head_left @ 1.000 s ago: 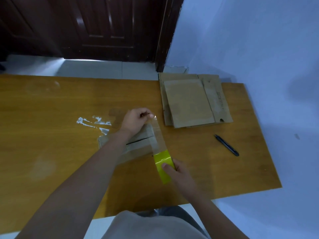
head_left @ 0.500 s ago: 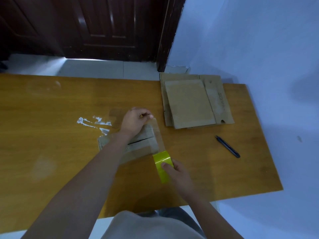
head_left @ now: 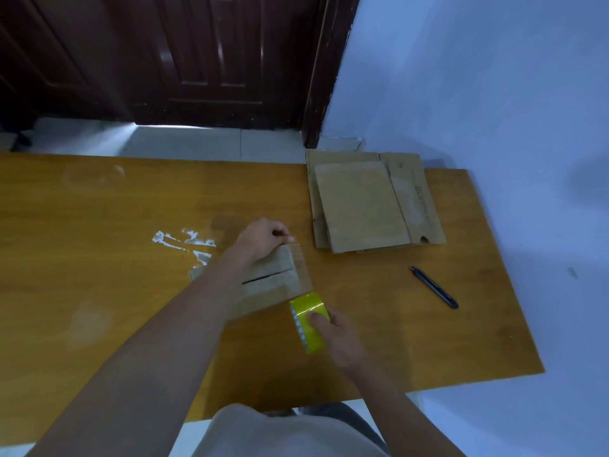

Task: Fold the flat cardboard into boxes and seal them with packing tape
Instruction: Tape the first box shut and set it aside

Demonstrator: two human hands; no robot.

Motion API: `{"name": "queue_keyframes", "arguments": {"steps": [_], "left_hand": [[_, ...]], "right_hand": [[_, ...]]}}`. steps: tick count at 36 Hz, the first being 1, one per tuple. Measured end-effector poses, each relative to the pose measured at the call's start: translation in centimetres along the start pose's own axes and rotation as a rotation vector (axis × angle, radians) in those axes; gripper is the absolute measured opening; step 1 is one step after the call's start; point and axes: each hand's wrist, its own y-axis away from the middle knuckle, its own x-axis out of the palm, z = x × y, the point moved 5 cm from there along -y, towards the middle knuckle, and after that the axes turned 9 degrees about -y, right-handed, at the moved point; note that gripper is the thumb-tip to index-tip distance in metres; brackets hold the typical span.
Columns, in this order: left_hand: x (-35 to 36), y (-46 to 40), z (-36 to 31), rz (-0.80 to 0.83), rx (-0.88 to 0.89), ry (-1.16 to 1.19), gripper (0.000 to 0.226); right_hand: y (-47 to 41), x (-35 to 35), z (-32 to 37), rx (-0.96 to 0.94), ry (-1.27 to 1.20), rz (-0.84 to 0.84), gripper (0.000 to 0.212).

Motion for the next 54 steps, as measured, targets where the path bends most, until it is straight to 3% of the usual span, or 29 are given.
{"name": "queue_keyframes", "arguments": {"steps": [4,11,13,16,19,22,25,28,35,40,48,54], "left_hand": [[0.0,-0.2,-0.2,0.096,-0.034,0.013,0.009],[0.0,0.3,0.5,0.214,-0.204,-0.048,0.043],[0.0,0.6,0.3,0.206,-0.235,-0.069,0.043],[-0.3,0.6,0.2,0.041,-0.244,-0.108,0.018],[-0.6,2.0,-0.1,-0.247,-0.191,-0.113,0.022],[-1.4,4.4,-1.1,-0.542,0.014,-0.182,0.025],[-1.3,6.5,-1.5,-0.656,0.165,-0.381,0.025],[-0.6,7.9,-1.0,-0.614,0.174,-0.473,0.027],[1.6,9.5,0.5,-0.291,0.158,-0.564,0.076],[2.2,9.4,0.8,-0.219,0.153,-0.637,0.063],[1.8,9.5,0.2,-0.149,0.116,-0.669,0.062],[1.4,9.2,0.0,-0.160,0.089,-0.674,0.061]], "right_hand": [[-0.2,-0.2,-0.2,-0.015,0.048,0.031,0.018],[-0.1,-0.4,0.2,-0.008,0.064,0.076,0.024],[-0.2,-0.6,0.1,-0.019,0.066,0.078,0.028],[-0.6,-0.6,-0.2,-0.022,0.090,0.063,0.028],[-1.0,-0.9,0.0,-0.043,0.089,0.057,0.017],[-1.8,-1.2,0.6,-0.059,0.105,0.022,0.017],[-3.0,-1.0,1.5,-0.072,0.109,0.040,0.017],[-4.5,-0.9,2.6,-0.098,0.144,0.059,0.022],[-6.4,-0.3,4.2,-0.165,0.217,0.135,0.021],[-6.9,-0.6,2.7,-0.150,0.223,0.157,0.019],[-7.7,-2.3,-1.8,0.069,0.275,0.077,0.027],[-8.2,-2.2,-1.4,0.024,0.213,0.081,0.022]]}}
